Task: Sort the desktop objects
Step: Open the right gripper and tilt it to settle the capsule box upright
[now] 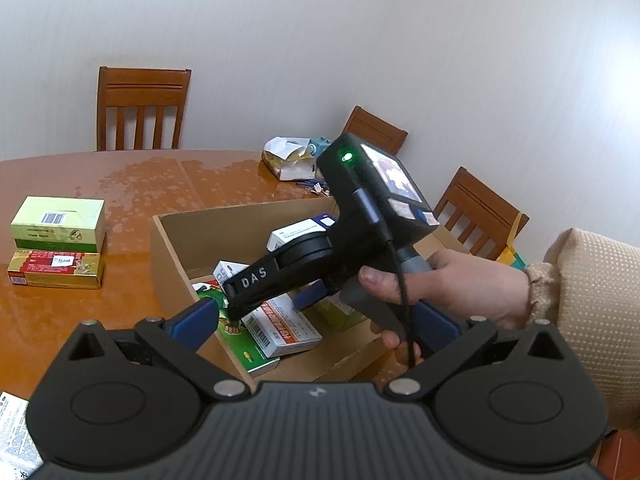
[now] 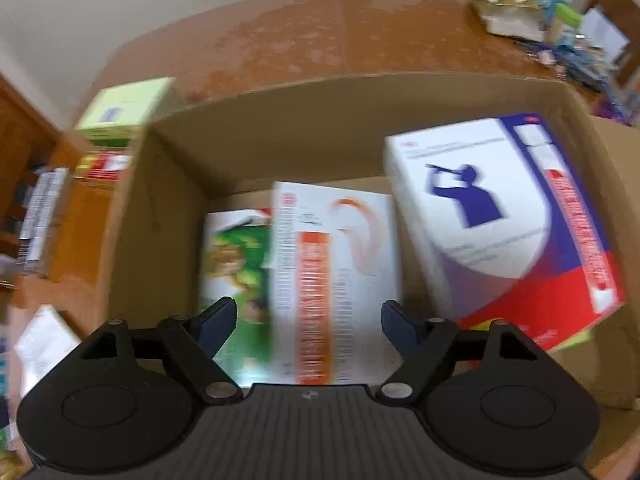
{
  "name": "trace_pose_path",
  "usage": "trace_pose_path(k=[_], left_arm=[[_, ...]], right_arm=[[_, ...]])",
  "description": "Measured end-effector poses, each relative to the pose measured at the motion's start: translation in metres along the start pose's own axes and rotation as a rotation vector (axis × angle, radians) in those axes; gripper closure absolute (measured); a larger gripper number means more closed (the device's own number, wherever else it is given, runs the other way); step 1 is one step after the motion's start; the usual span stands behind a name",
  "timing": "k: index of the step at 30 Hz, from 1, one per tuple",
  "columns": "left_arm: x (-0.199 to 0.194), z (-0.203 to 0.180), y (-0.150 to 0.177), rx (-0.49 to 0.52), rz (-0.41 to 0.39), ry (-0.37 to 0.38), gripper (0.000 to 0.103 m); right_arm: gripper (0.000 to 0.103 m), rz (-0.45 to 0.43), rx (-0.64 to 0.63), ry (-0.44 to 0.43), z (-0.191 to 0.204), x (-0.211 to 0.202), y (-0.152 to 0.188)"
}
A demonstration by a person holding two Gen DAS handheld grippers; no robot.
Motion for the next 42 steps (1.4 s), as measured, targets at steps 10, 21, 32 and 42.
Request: trace_pose_path(k=[10,21,32,42], left_arm=[[-0.001,-0.002,-0.002,0.019,-0.015,0.017,0.000],[-0.007,-0.006,-0.005,0.024,-0.060,0.064,0.000],[-0.006,-0.008,-0.005,0.029,-0.062,0.064,0.000],[-0.007,-0.007,-0.004,0.025,-0.053,0.057,0.000]], right_arm=[[0.006,-0.041,0.129,-0.187,-0.008,-0.007,-0.008],[0.000,-0.076,0.313,-0.413,-0.014,-0.019,-0.016],[0.000,-0.055,0.445,-0.537,-0.011,-0.001,-0.013],[0.000,-0.061,0.402,-0.423,-0.015,0.003,-0.016]])
Point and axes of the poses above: each gripper's, at about its wrist camera, not at the fingertips, and x roughly the way its jaws point, z to its left, y to its underside, the point moved 6 cm from there along x, roughly the way its jaws point, and after that the axes turned 13 degrees about -y, right-handed, at the moved point
